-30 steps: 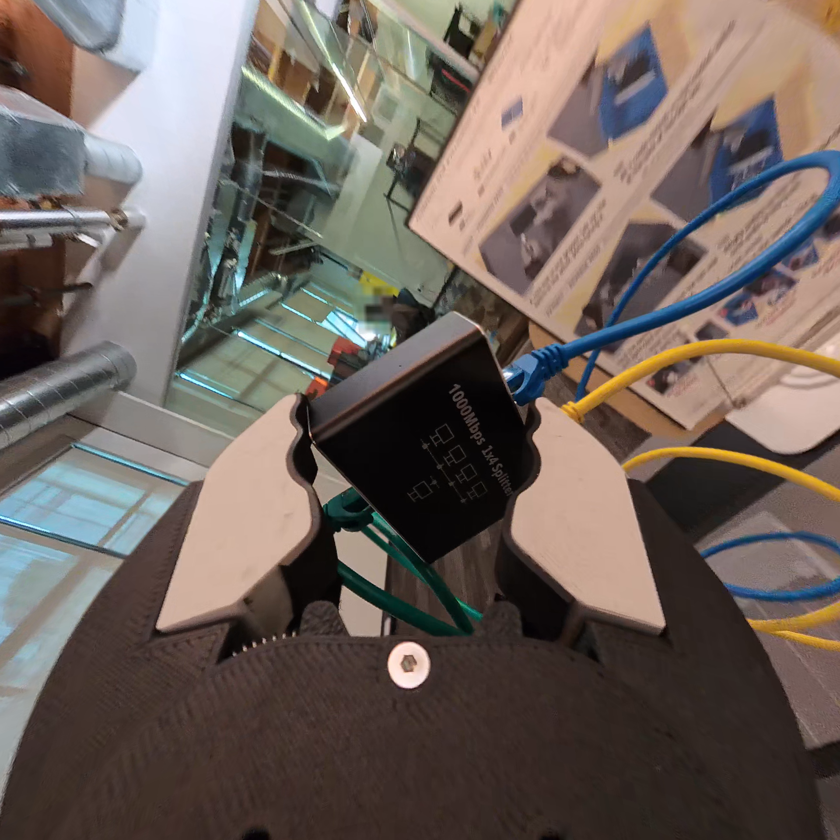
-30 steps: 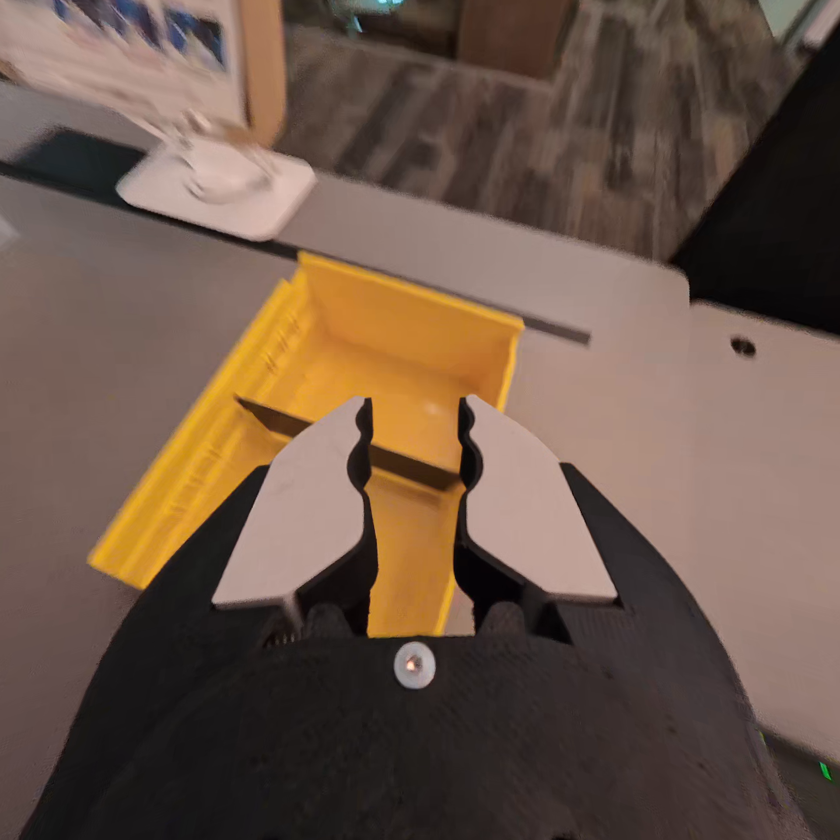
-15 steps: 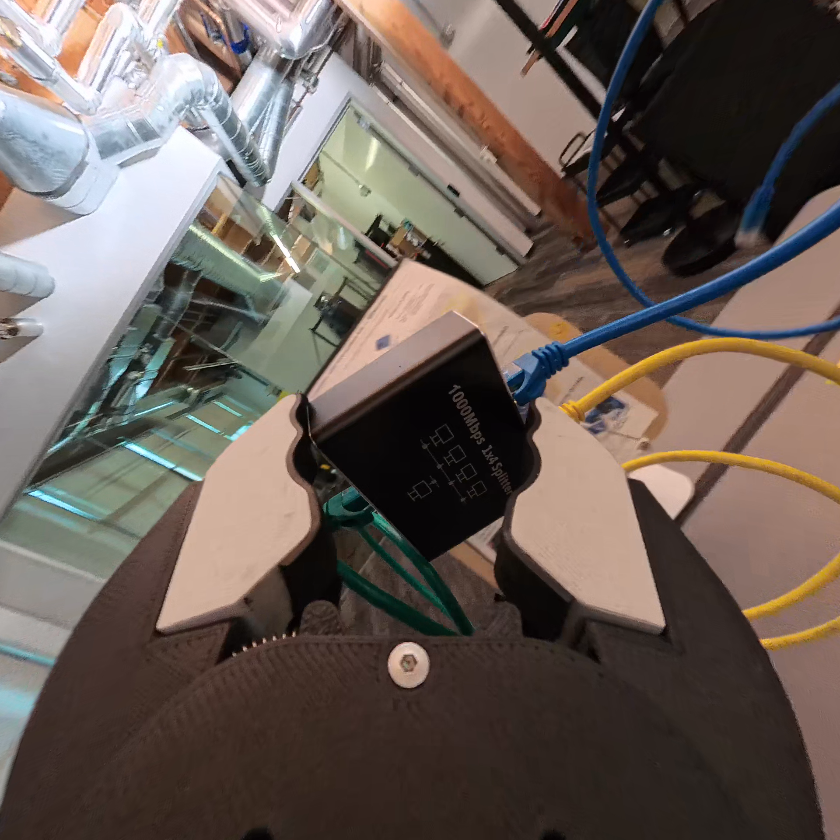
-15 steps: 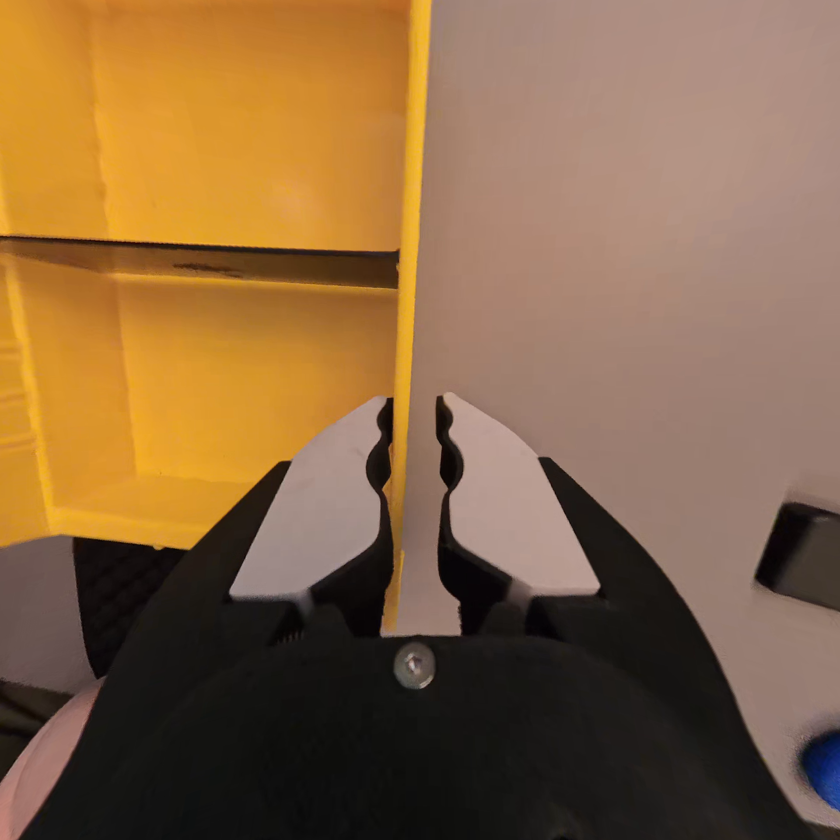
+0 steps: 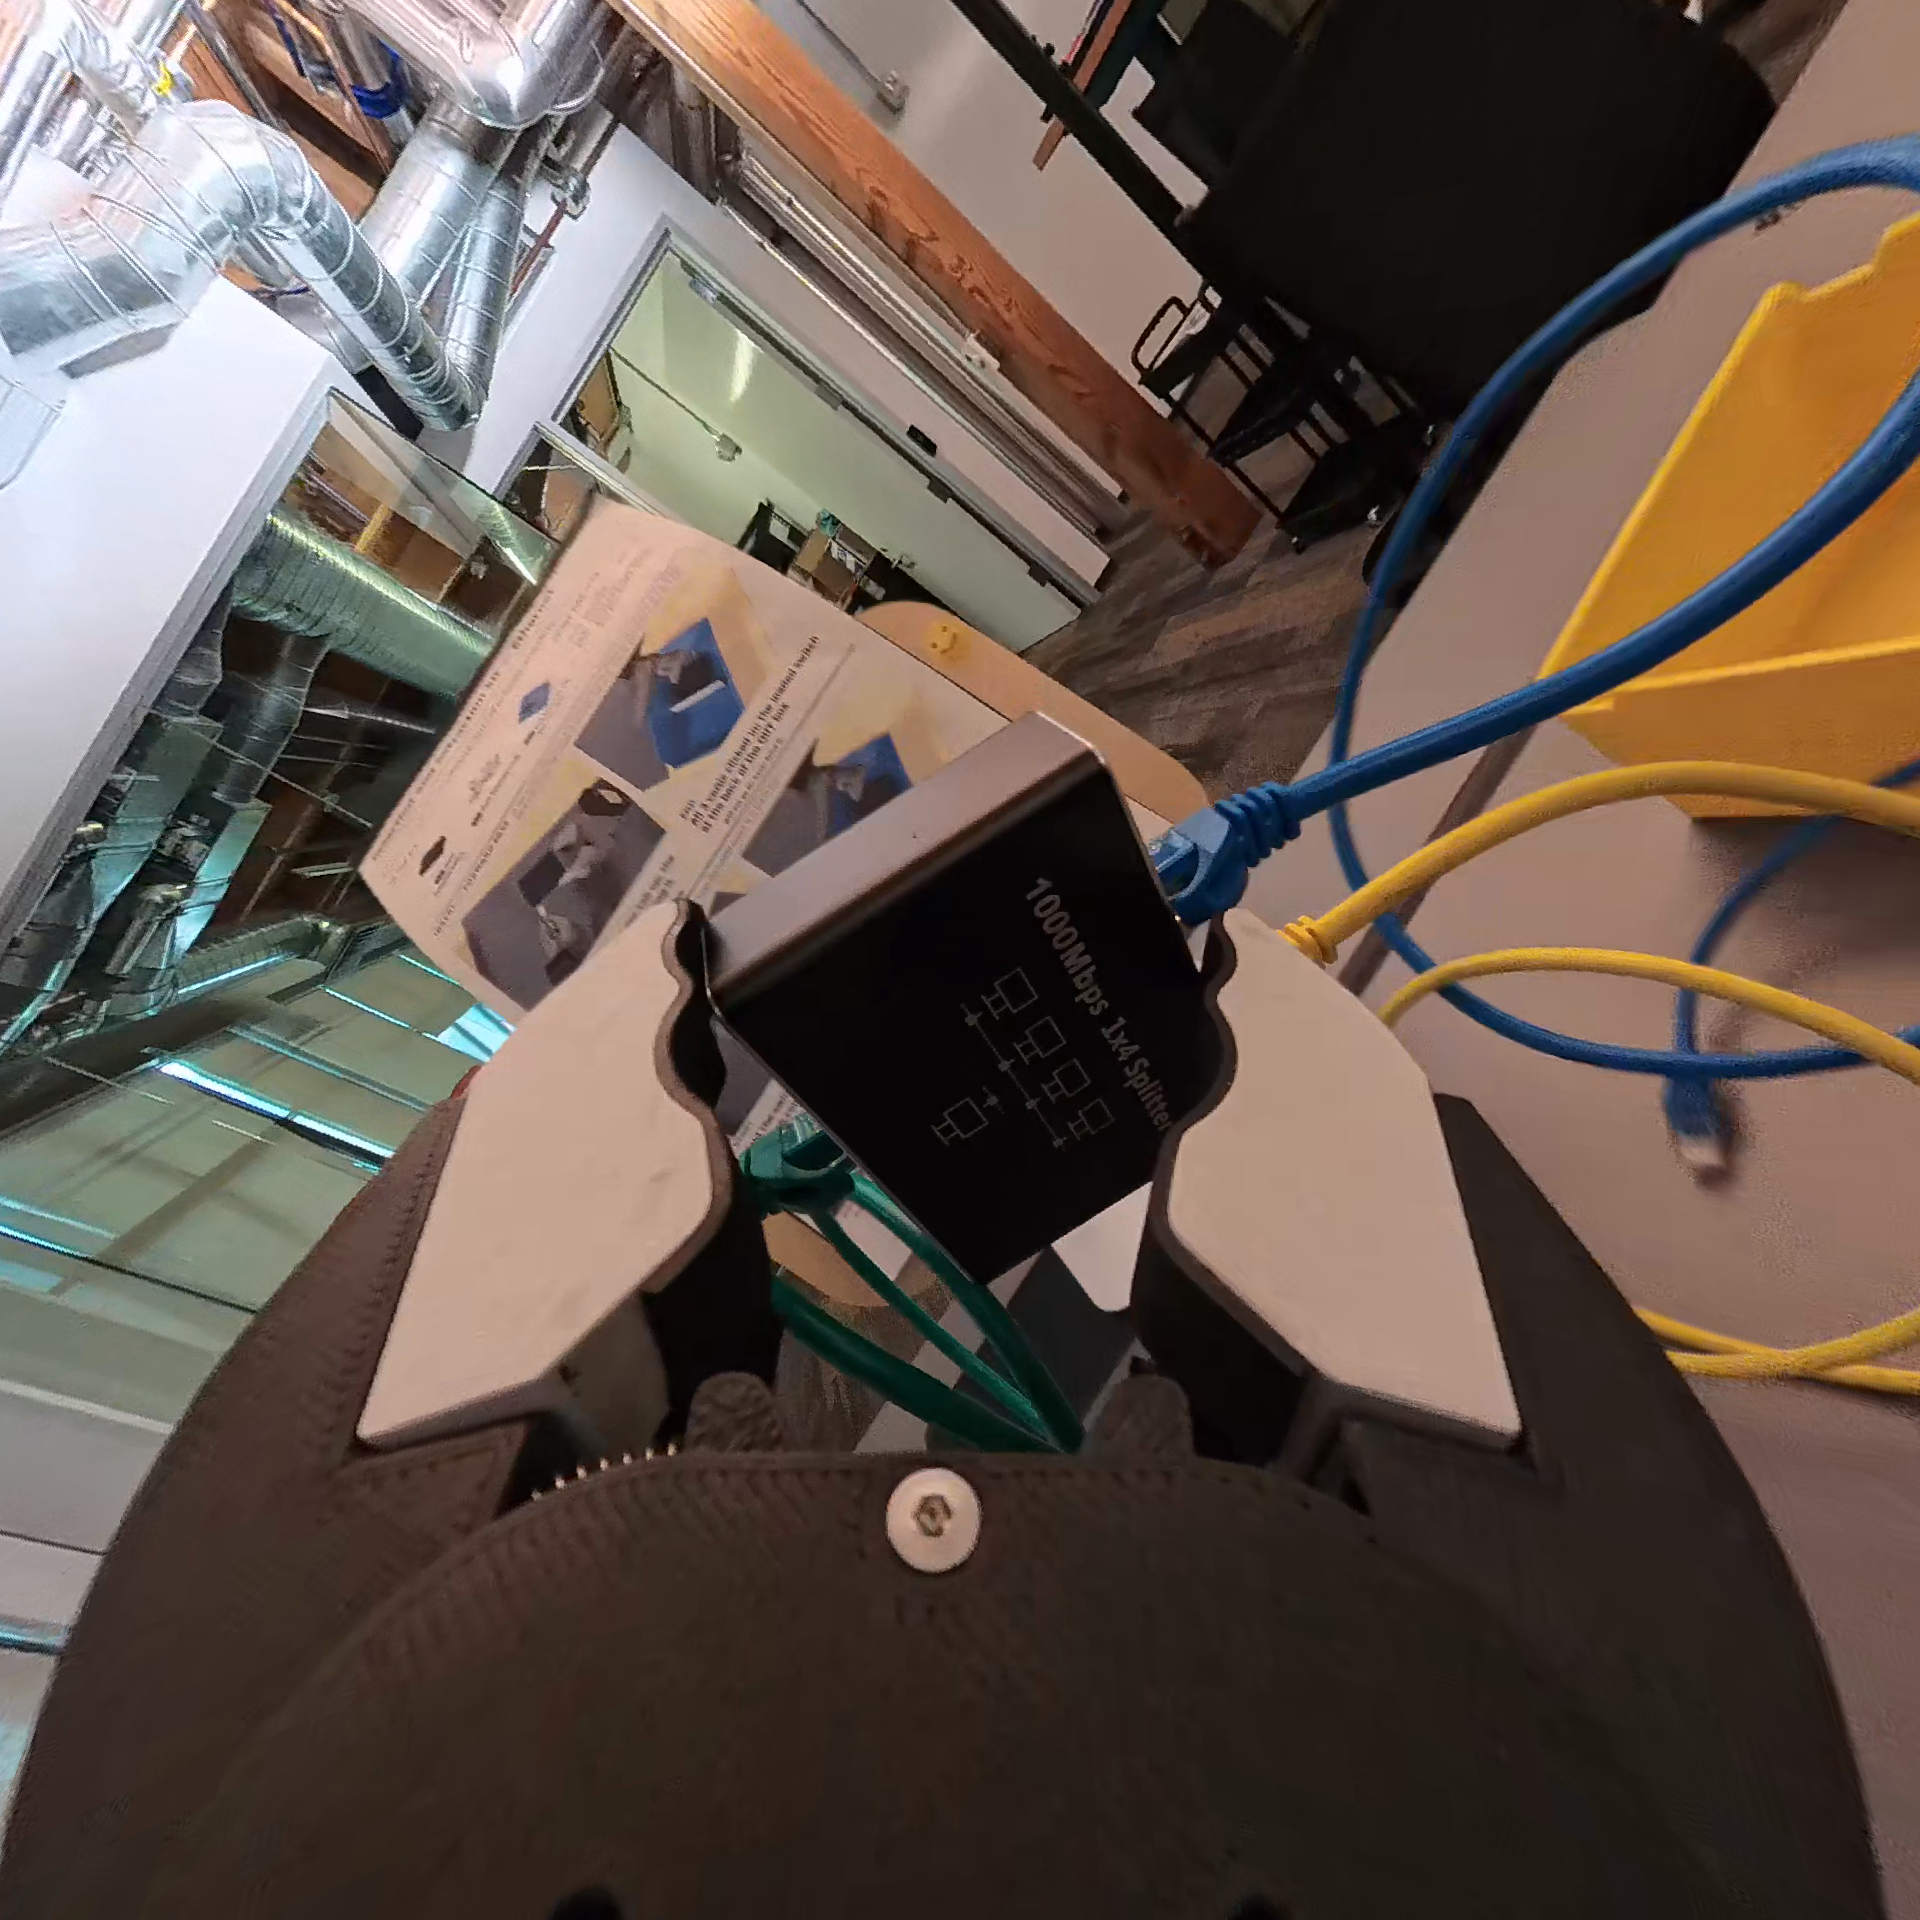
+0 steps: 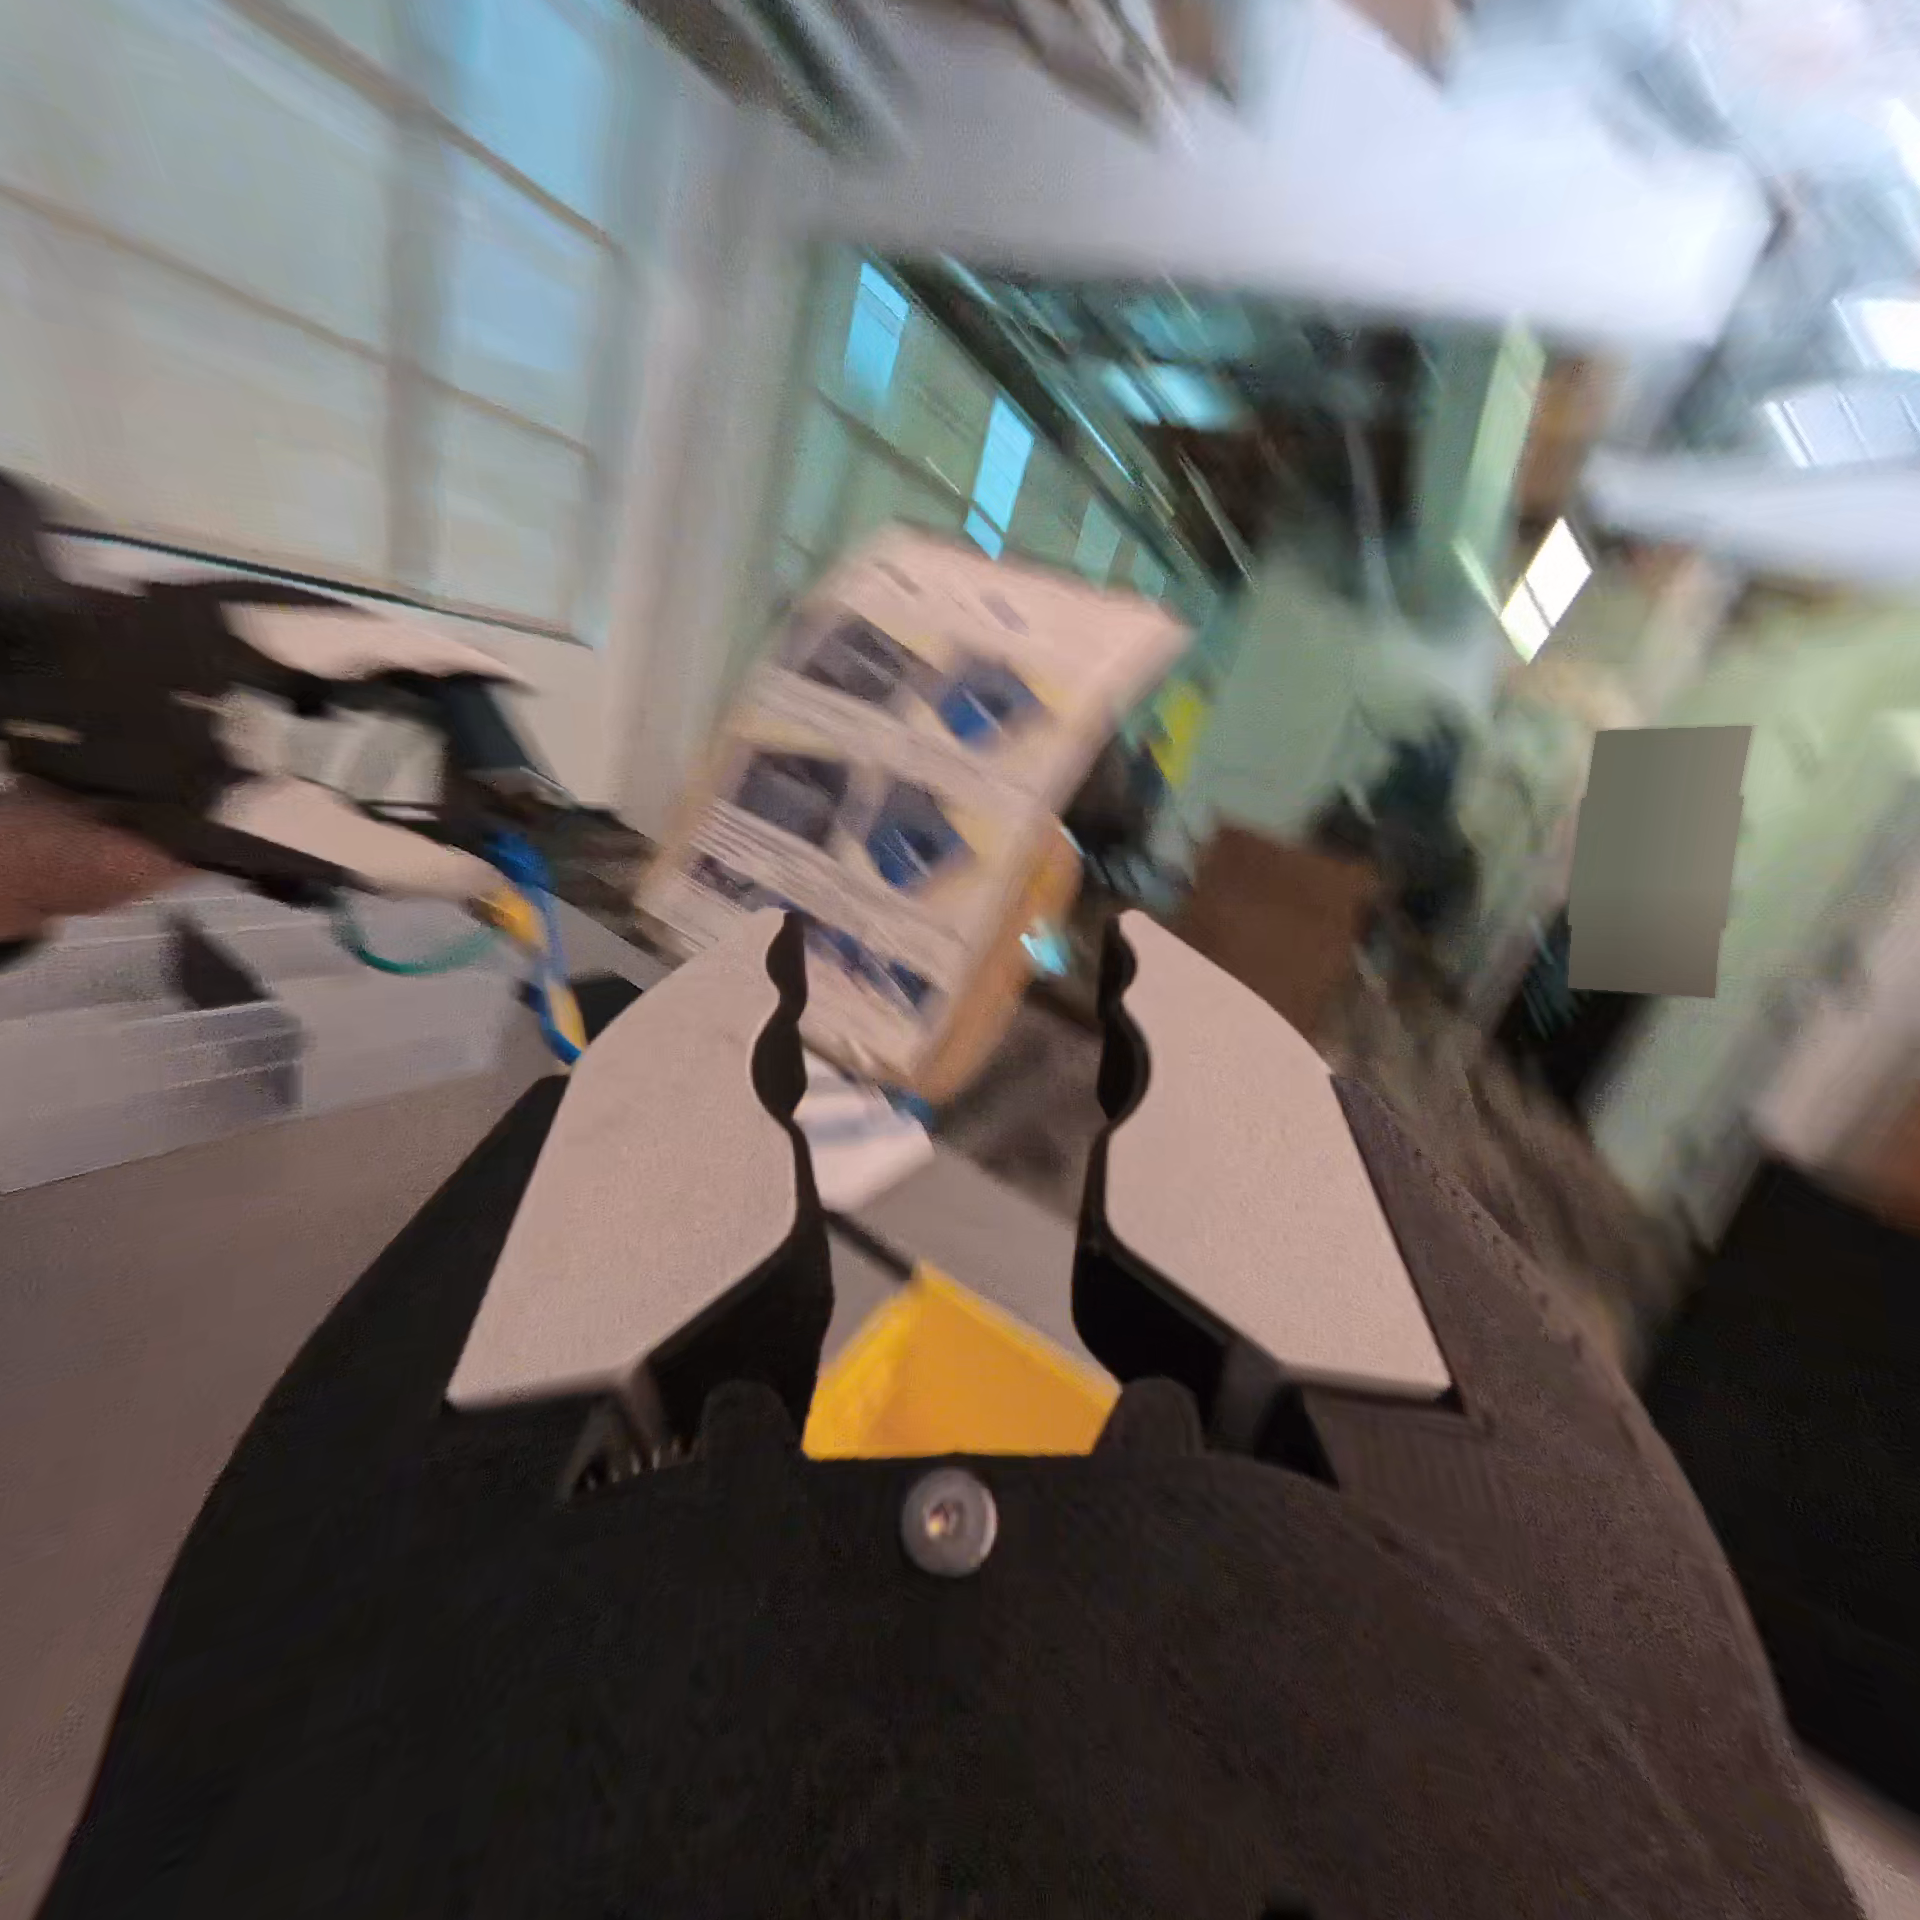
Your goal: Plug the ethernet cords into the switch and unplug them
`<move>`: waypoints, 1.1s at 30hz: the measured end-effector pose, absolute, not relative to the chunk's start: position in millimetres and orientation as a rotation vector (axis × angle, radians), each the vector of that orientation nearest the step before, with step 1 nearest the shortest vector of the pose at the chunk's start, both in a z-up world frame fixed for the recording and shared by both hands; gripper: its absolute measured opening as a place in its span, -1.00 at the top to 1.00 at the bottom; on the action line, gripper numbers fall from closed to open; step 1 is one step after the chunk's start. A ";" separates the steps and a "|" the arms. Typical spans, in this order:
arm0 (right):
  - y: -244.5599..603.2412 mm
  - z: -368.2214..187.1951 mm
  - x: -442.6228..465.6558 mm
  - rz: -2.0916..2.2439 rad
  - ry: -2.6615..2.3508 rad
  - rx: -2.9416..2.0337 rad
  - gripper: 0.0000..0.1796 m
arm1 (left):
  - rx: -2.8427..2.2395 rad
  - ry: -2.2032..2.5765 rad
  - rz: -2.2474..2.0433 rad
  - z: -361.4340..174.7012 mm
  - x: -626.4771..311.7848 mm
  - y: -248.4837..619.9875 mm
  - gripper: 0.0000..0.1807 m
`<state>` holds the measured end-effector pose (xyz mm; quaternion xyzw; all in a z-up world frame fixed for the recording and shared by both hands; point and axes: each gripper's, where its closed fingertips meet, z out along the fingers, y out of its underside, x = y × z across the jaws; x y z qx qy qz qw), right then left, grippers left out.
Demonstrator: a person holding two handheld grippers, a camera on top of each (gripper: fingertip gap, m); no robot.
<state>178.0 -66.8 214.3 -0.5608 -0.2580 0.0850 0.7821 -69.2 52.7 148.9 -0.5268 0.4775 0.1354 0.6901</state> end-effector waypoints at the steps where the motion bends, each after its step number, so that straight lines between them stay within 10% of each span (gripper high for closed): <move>1: -71.8 219.9 140.1 0.212 -0.668 -1.114 0.40 | -1.173 1.074 0.307 141.3 -68.5 51.1 0.02; 10: -4.5 127.6 -40.6 0.739 -0.943 -1.441 0.36 | -1.128 1.239 0.354 82.5 -51.0 36.4 0.02; 18: 28.7 50.5 -55.5 0.576 -1.079 -1.728 0.64 | -1.157 1.347 0.275 45.6 -38.2 38.1 0.01; 33: 54.0 47.8 -27.1 1.667 -0.431 -1.807 0.65 | -0.777 1.551 0.572 8.2 -51.7 33.1 0.00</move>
